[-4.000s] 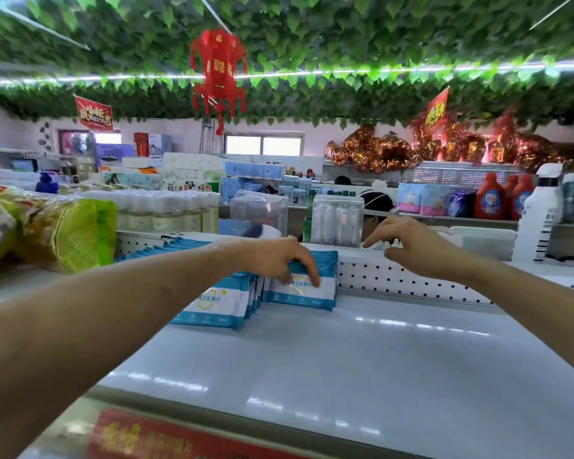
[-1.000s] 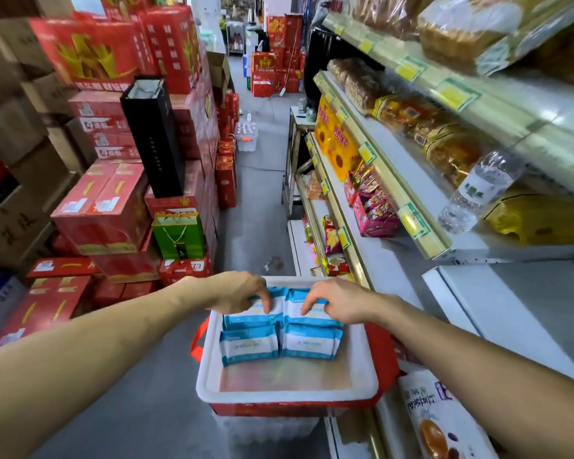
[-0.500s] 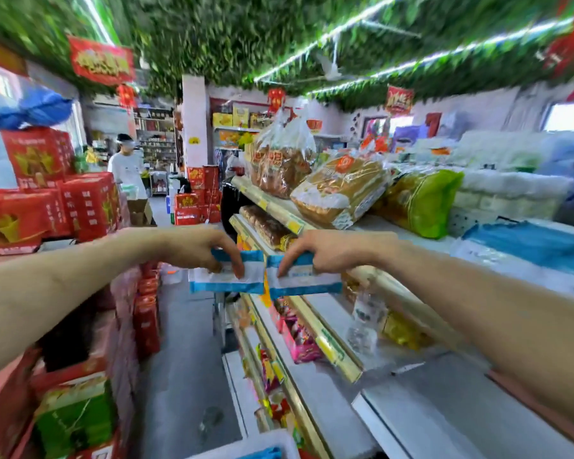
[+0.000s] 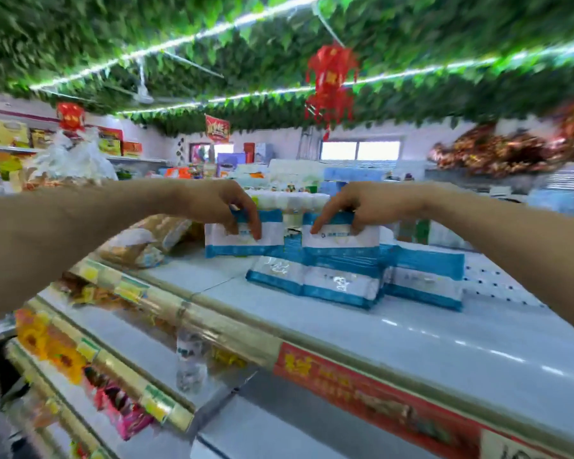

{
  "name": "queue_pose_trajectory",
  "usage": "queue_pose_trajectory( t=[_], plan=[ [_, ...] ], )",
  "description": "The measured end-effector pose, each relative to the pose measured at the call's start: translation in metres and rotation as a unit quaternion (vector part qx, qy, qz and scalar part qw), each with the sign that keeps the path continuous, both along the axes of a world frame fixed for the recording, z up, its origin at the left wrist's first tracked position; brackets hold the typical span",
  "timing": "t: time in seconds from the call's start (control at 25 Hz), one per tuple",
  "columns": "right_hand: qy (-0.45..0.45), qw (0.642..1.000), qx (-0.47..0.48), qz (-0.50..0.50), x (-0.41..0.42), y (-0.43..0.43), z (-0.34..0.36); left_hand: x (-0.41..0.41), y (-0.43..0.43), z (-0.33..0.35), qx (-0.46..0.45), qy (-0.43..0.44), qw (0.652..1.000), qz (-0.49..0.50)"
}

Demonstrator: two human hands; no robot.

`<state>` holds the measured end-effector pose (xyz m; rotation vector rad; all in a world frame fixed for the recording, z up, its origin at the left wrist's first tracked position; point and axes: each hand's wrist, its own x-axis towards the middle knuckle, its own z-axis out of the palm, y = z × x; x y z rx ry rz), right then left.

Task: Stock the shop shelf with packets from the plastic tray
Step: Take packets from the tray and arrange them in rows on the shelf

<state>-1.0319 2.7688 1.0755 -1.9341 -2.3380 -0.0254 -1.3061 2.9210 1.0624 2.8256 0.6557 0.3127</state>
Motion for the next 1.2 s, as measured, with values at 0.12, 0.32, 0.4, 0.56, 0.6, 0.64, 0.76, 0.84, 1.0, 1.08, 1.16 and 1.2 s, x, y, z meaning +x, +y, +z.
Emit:
queue_pose_trajectory(
  t=[0.12, 0.32, 0.4, 0.56, 0.6, 0.64, 0.76, 0.84, 1.0, 1.08, 1.16, 1.2],
  plan=[
    [0.052, 0.994, -0.021, -0.095, 0.059, -0.053, -0.006, 0.074, -0.017, 0.004, 0.019, 0.02, 0.998, -0.056],
    [0.125, 0.97, -0.053, -0.203, 0.114, -0.095, -0.037, 0.148, -0.045, 0.001, -0.008, 0.013, 0.991, -0.136],
    [0.133, 0.966, -0.059, -0.214, 0.123, -0.096, -0.055, 0.164, -0.051, -0.002, -0.016, 0.011, 0.987, -0.158],
    [0.112, 0.974, -0.043, -0.194, 0.126, -0.081, -0.081, 0.179, -0.052, -0.005, -0.028, -0.005, 0.984, -0.174],
    [0.109, 0.975, -0.033, -0.189, 0.129, -0.077, -0.084, 0.181, -0.051, -0.005, -0.034, -0.011, 0.984, -0.173],
    [0.103, 0.977, -0.024, -0.185, 0.131, -0.073, -0.086, 0.181, -0.05, -0.004, -0.037, -0.018, 0.985, -0.17],
    [0.058, 0.982, -0.007, -0.181, 0.136, -0.063, -0.091, 0.178, -0.047, -0.002, -0.047, -0.043, 0.986, -0.154],
    [0.033, 0.983, 0.005, -0.178, 0.139, -0.059, -0.098, 0.177, -0.045, -0.002, -0.058, -0.048, 0.986, -0.15],
    [0.021, 0.986, 0.024, -0.165, 0.147, -0.063, -0.1, 0.186, -0.052, -0.004, -0.057, -0.036, 0.984, -0.163],
    [0.033, 0.985, 0.036, -0.167, 0.153, -0.072, -0.093, 0.198, -0.061, -0.005, -0.068, -0.036, 0.981, -0.179],
    [0.048, 0.981, 0.06, -0.179, 0.16, -0.084, -0.084, 0.215, -0.073, -0.006, -0.07, -0.031, 0.976, -0.203],
    [0.05, 0.978, 0.077, -0.185, 0.165, -0.091, -0.079, 0.224, -0.079, -0.008, -0.065, -0.025, 0.974, -0.217]
  ],
)
